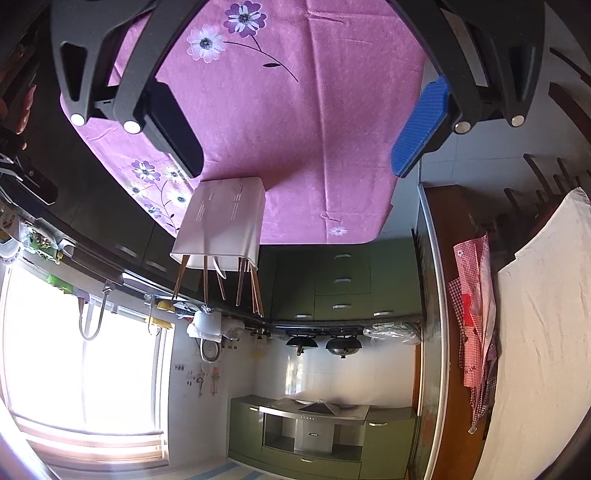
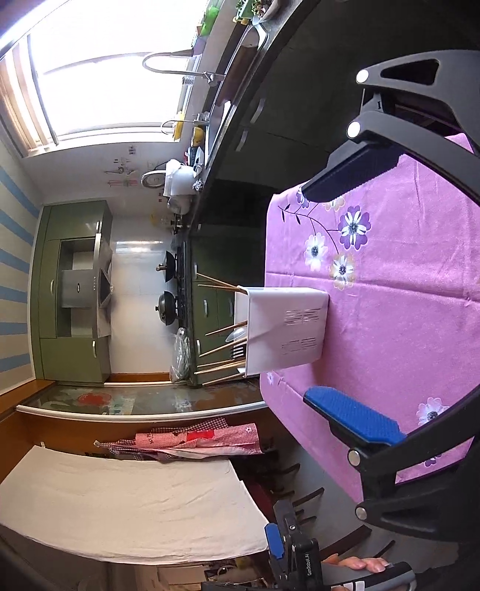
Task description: Organize utensils
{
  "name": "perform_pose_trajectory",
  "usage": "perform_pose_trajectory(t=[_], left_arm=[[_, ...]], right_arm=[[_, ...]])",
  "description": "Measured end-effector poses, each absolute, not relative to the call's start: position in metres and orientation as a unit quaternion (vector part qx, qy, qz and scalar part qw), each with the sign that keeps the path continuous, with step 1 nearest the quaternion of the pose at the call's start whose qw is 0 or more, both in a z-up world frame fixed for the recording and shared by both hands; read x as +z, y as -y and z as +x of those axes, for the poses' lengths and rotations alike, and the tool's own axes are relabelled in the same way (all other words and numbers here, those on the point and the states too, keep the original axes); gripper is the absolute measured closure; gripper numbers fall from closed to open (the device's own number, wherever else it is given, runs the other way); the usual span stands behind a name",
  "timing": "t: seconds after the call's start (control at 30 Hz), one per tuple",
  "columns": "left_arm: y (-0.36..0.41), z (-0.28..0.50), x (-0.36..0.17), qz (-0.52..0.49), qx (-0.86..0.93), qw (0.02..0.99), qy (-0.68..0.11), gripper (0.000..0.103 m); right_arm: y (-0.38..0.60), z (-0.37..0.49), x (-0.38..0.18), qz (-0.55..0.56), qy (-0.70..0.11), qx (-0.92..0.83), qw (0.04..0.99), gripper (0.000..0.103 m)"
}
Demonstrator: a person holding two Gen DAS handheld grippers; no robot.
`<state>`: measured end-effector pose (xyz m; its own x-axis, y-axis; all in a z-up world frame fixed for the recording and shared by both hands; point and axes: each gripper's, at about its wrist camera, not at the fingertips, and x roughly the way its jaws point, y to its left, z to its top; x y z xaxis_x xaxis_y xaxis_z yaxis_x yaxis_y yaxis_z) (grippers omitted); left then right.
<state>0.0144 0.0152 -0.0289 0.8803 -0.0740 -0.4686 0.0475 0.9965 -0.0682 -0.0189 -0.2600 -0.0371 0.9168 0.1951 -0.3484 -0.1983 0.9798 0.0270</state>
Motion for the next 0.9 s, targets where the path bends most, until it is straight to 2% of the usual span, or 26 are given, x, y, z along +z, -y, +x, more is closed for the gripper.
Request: perform_pose_trajectory(t=[0.9], left_arm=[[-0.02,-0.014,-0.015,-0.022,-0.021,0.973,-0.228,0.007]], right_arm=[[0.263,-0.045,-0.019,0.005,-0.17,0.114,0.979,0.005]])
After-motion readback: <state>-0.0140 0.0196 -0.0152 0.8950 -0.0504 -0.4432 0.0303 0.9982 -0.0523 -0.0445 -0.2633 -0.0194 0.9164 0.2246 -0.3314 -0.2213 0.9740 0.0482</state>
